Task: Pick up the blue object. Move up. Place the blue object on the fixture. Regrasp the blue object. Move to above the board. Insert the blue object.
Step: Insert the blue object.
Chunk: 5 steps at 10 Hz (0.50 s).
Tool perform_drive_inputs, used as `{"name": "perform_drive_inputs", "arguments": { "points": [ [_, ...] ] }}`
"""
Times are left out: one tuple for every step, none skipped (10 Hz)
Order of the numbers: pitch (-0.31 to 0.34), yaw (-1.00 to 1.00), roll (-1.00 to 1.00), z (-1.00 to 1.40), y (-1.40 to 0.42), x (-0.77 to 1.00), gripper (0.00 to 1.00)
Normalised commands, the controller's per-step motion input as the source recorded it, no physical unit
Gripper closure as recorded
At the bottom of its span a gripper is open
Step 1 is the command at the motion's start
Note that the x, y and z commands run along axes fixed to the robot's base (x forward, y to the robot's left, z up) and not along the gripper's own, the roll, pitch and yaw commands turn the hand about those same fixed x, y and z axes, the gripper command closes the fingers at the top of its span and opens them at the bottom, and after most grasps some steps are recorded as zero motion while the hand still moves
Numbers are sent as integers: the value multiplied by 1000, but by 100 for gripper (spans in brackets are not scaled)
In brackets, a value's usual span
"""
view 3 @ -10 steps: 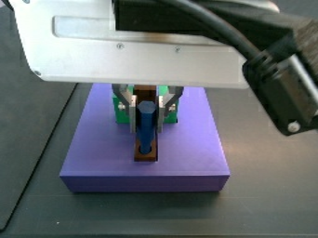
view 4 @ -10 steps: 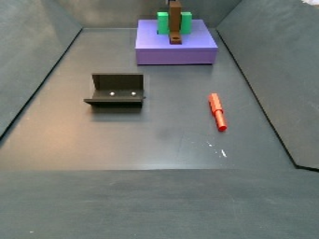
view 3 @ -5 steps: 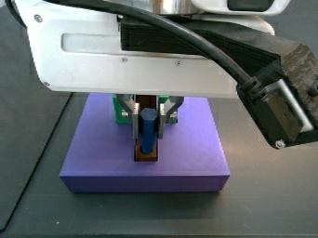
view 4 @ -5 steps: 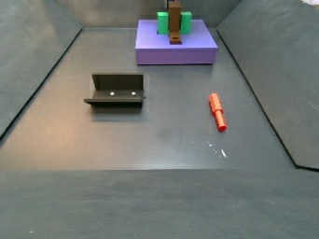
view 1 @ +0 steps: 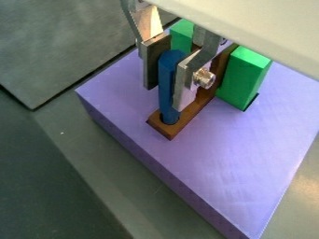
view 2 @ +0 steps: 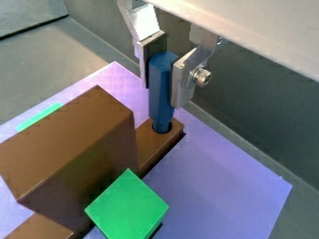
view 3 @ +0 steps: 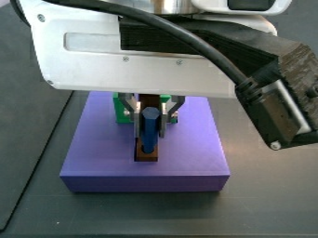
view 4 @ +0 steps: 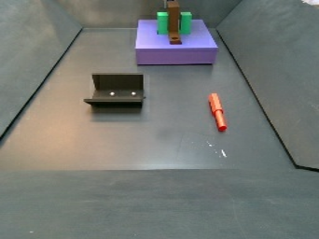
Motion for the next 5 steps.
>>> {"name": "perform_drive_inputs", "arguments": {
  "points": [
    [0, -114, 274, 31, 0, 0, 100],
    [0, -103, 257, 3, 0, 0, 100],
    [0, -86, 109, -34, 0, 0, 100],
    [0, -49, 20, -146, 0, 0, 100],
    [-11, -40, 0, -214, 0, 0, 100]
  ]
}}
